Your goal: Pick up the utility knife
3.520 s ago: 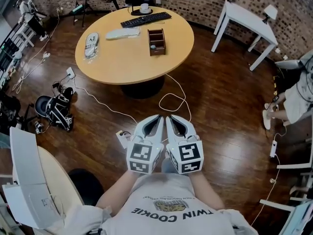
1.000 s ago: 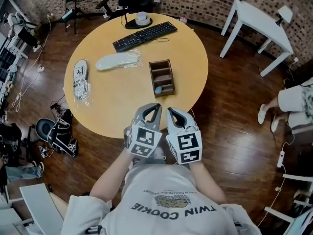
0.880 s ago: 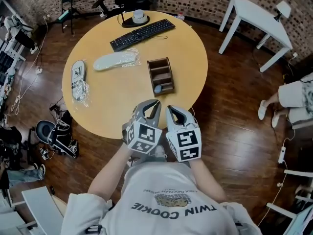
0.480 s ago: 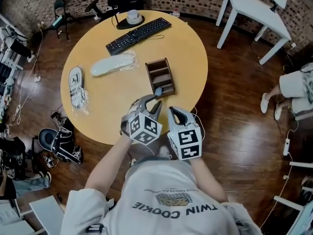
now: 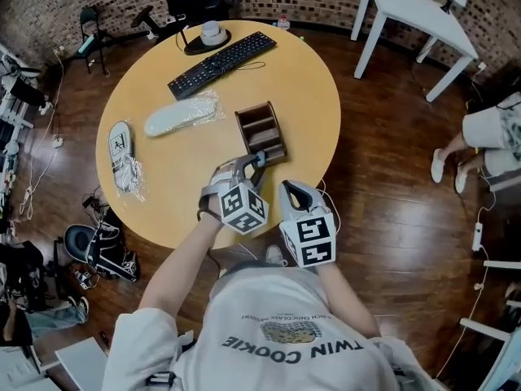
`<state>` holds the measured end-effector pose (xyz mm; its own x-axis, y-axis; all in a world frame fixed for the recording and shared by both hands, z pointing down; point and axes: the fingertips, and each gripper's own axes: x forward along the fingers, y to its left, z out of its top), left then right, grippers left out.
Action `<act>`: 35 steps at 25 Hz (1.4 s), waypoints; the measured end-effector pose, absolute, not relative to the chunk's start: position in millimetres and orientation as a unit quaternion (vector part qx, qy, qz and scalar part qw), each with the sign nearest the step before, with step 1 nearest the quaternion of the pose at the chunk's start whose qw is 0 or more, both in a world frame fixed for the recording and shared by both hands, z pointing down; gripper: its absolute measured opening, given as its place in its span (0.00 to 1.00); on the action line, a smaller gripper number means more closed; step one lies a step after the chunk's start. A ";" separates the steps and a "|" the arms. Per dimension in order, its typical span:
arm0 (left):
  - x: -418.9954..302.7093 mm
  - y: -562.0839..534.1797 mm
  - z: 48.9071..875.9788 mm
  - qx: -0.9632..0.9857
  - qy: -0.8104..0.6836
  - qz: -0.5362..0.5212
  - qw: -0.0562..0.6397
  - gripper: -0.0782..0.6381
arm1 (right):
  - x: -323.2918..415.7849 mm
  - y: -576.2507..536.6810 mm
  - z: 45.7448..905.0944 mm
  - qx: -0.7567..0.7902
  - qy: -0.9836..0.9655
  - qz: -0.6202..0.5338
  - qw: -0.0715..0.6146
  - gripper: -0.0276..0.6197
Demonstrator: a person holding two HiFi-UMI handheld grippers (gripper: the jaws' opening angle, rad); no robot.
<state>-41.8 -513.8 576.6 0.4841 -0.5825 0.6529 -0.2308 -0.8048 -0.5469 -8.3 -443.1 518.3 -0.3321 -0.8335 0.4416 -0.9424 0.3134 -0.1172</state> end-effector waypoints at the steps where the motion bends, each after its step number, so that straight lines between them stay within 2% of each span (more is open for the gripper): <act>1: -41.4 -515.5 579.0 -0.836 0.238 -0.451 0.204 0.31 | -7.4 -442.9 519.1 0.559 -0.795 0.180 0.152 0.04; 5: -38.8 -518.1 581.5 -0.830 0.222 -0.460 0.222 0.31 | 1.5 -441.6 521.5 0.566 -0.788 0.185 0.155 0.04; 8: -36.4 -519.4 581.9 -0.829 0.215 -0.463 0.228 0.22 | 7.4 -441.3 522.7 0.571 -0.784 0.187 0.158 0.04; 10: -34.8 -520.8 582.0 -0.827 0.212 -0.466 0.234 0.21 | 9.5 -441.9 522.6 0.571 -0.783 0.187 0.159 0.04; 22: -32.1 -515.3 563.7 -0.834 0.221 -0.457 0.218 0.21 | 16.7 -431.9 517.3 0.564 -0.789 0.182 0.163 0.04; 35: -30.3 -488.8 510.5 -0.842 0.304 -0.400 0.197 0.21 | 22.2 -411.1 497.3 0.538 -0.813 0.153 0.162 0.04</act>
<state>-30.3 -488.8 510.5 0.4957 -0.6697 0.5529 -0.3541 -0.7372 -0.5755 22.2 -411.1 497.3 -0.3682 -0.8254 0.4280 -0.9246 0.3735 -0.0751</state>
